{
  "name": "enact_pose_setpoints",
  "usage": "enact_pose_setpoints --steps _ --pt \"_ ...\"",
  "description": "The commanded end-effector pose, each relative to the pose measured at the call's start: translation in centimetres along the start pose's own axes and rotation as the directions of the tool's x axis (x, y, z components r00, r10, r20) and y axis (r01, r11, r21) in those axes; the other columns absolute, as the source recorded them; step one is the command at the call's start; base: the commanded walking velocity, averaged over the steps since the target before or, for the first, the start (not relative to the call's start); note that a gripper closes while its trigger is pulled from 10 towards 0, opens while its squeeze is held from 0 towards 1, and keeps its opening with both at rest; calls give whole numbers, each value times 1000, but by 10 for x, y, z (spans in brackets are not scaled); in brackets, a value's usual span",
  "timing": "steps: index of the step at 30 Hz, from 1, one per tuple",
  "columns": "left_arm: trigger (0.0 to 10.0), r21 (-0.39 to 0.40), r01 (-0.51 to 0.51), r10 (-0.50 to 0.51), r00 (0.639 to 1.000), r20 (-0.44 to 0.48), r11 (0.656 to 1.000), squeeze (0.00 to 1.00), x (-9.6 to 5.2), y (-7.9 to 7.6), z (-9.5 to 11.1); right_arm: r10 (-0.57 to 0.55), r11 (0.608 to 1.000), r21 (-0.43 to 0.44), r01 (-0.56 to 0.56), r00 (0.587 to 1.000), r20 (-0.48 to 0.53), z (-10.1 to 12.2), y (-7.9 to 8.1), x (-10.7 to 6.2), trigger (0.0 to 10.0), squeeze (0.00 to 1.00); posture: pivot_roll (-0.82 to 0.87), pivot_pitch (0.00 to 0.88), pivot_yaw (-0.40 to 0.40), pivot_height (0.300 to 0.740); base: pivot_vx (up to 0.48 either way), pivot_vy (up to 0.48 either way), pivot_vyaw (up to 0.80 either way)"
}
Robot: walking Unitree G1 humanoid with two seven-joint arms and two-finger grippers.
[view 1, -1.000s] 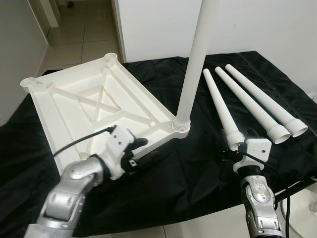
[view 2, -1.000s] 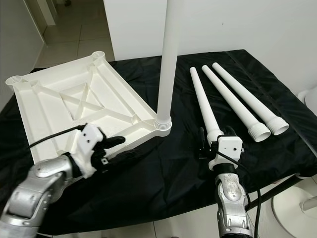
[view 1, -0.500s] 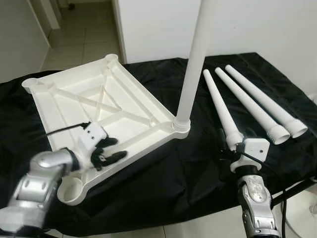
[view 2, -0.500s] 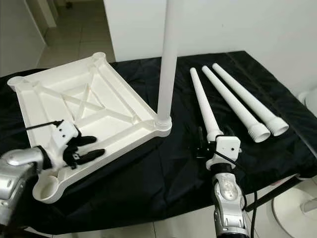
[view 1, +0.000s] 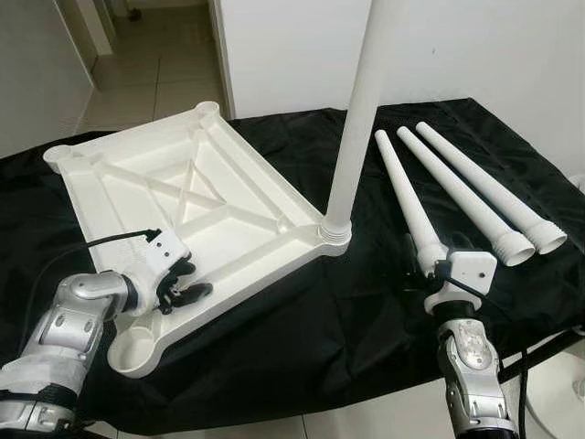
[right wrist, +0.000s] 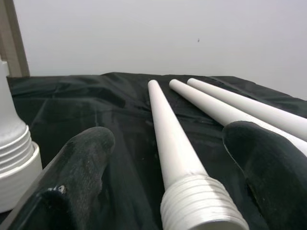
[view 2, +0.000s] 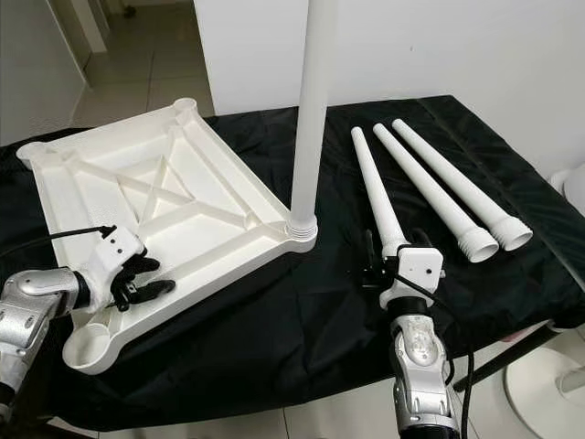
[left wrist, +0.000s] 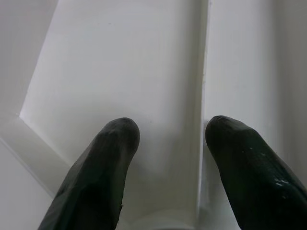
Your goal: Building children table
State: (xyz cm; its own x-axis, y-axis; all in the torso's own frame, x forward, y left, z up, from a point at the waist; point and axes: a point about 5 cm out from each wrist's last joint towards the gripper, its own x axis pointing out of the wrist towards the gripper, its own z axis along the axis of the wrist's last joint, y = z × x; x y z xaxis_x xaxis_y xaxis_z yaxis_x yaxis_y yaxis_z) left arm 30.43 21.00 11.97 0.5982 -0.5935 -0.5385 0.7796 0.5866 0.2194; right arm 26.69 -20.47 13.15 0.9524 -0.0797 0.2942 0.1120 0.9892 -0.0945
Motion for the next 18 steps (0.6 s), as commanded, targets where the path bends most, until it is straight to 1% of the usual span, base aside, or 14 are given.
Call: enact_pose_setpoints --steps 1,2,3,6,8,10,11,12,14,17,18 --pt "10000 -17 -181 179 981 -70 983 0 6 1 -17 -14 1000 0 14 1000 0 -2 -2 -2 10000 0 -94 0 55 740 0 0 0" --pt "10000 -43 -147 144 988 -58 988 0 13 -10 -19 -18 1000 -1 18 1000 -1 -2 -2 -3 10000 0 -94 0 55 740 0 0 0" --pt "10000 -43 -147 144 988 -58 988 0 13 -10 -19 -18 1000 -1 18 1000 -1 -2 -2 -3 10000 0 -94 0 55 740 0 0 0" --pt "10000 -91 -124 118 991 -63 988 0 30 -32 -26 -22 1000 4 22 1000 -5 -3 0 -4 10000 0 -96 0 60 740 0 0 0" --pt "10000 -123 -124 117 991 -61 985 0 40 -44 -28 -24 1000 10 24 1000 -9 -4 3 -6 10000 0 -96 0 59 740 0 0 0" --pt "10000 -143 -126 119 991 -53 982 0 46 -50 -27 -25 1000 14 26 1000 -11 -5 4 -6 10000 0 -96 0 59 740 0 0 0" --pt "10000 -144 -147 141 989 -50 979 0 54 -56 -25 -29 999 17 30 999 -15 -5 4 -7 10000 0 -96 0 58 740 0 0 0" --pt "10000 -144 -147 141 989 -50 979 0 54 -56 -25 -29 999 17 30 999 -15 -5 4 -7 10000 0 -96 0 58 740 0 0 0" --pt "10000 -143 -176 170 984 -55 974 0 64 -63 -22 -32 999 20 33 999 -16 -6 5 -8 10000 0 -97 0 59 740 0 0 0" --pt "10000 -141 -191 185 981 -55 971 0 70 -67 -20 -34 999 21 34 999 -16 -6 5 -7 10000 0 -99 0 60 740 0 0 0" --pt "10000 -158 -201 198 979 -39 967 0 74 -69 -14 -36 999 21 37 999 -14 -5 5 -7 10000 0 -106 0 64 740 0 0 0"
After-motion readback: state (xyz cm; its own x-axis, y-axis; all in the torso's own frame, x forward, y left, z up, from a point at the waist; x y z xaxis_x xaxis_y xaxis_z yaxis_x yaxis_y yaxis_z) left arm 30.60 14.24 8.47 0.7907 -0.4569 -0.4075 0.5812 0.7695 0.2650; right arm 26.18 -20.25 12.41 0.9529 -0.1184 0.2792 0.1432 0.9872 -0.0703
